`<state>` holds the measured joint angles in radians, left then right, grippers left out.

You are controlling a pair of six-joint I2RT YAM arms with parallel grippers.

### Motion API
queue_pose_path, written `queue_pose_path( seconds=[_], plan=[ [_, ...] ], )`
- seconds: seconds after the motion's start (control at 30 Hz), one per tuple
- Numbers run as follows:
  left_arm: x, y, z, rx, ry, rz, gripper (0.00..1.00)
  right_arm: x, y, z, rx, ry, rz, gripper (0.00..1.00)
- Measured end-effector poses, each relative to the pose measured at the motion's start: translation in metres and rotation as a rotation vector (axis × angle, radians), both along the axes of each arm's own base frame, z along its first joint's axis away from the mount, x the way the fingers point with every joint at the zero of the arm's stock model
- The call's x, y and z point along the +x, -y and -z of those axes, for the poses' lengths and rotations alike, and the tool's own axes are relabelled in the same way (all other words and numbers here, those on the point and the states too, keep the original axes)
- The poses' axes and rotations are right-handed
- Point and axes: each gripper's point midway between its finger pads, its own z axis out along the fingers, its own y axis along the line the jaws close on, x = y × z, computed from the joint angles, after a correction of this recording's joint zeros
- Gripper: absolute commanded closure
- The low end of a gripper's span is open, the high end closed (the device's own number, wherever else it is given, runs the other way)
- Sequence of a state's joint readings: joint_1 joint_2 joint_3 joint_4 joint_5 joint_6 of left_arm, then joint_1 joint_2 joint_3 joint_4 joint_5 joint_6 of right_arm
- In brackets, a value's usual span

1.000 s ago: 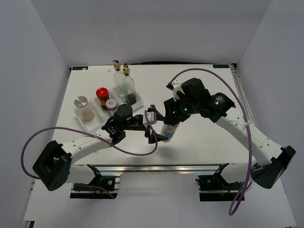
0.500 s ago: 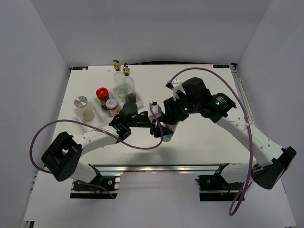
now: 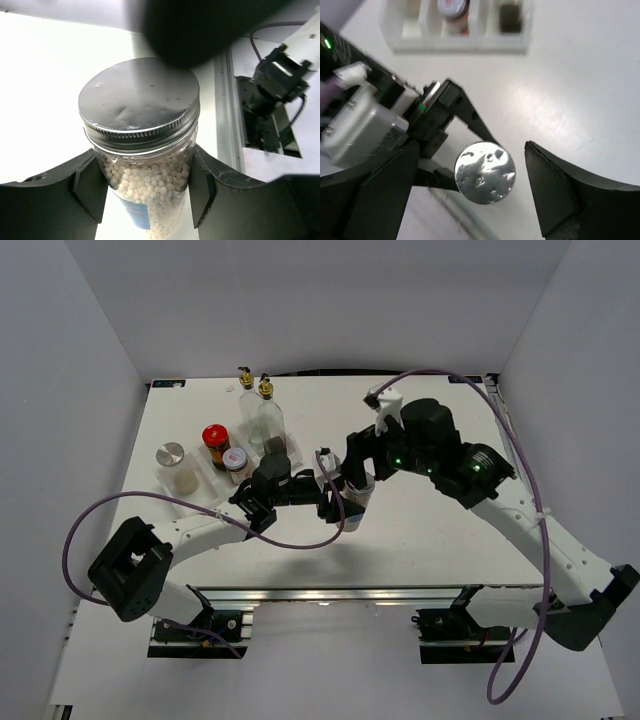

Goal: Organize the condiment bottles

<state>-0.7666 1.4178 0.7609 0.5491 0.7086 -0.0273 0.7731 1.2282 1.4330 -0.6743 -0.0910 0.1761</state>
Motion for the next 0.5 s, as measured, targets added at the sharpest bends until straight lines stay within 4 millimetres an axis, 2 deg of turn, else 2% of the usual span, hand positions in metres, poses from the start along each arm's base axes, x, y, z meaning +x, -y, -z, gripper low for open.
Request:
queue_pose_path(
  seconds=[0.1, 0.2, 0.27, 0.3, 0.33, 0.4, 0.5],
  plan=[
    [0.007, -0.002, 0.003, 0.011, -0.019, -0.047, 0.72, 0.012, 0.010, -0.032, 0.081, 0.119, 0.094, 0.11],
    [0.020, -0.005, 0.007, 0.026, -0.047, -0.136, 0.73, 0.025, 0.028, -0.059, 0.149, 0.228, 0.216, 0.11],
    [0.033, -0.012, 0.009, 0.039, -0.074, -0.235, 0.75, 0.033, 0.041, -0.067, 0.178, 0.285, 0.304, 0.10],
    [0.043, -0.018, 0.009, 0.044, -0.085, -0.315, 0.84, 0.035, 0.048, -0.066, 0.182, 0.301, 0.343, 0.11],
    [0.055, -0.028, 0.008, 0.050, -0.093, -0.417, 0.88, 0.039, 0.055, -0.064, 0.179, 0.311, 0.381, 0.11],
    [0.075, -0.055, 0.007, 0.062, -0.105, -0.614, 0.88, 0.046, 0.068, -0.054, 0.165, 0.325, 0.453, 0.11],
    [0.094, -0.115, 0.008, 0.089, -0.114, -0.944, 0.88, 0.054, 0.085, -0.035, 0.135, 0.329, 0.530, 0.11]
  ],
)
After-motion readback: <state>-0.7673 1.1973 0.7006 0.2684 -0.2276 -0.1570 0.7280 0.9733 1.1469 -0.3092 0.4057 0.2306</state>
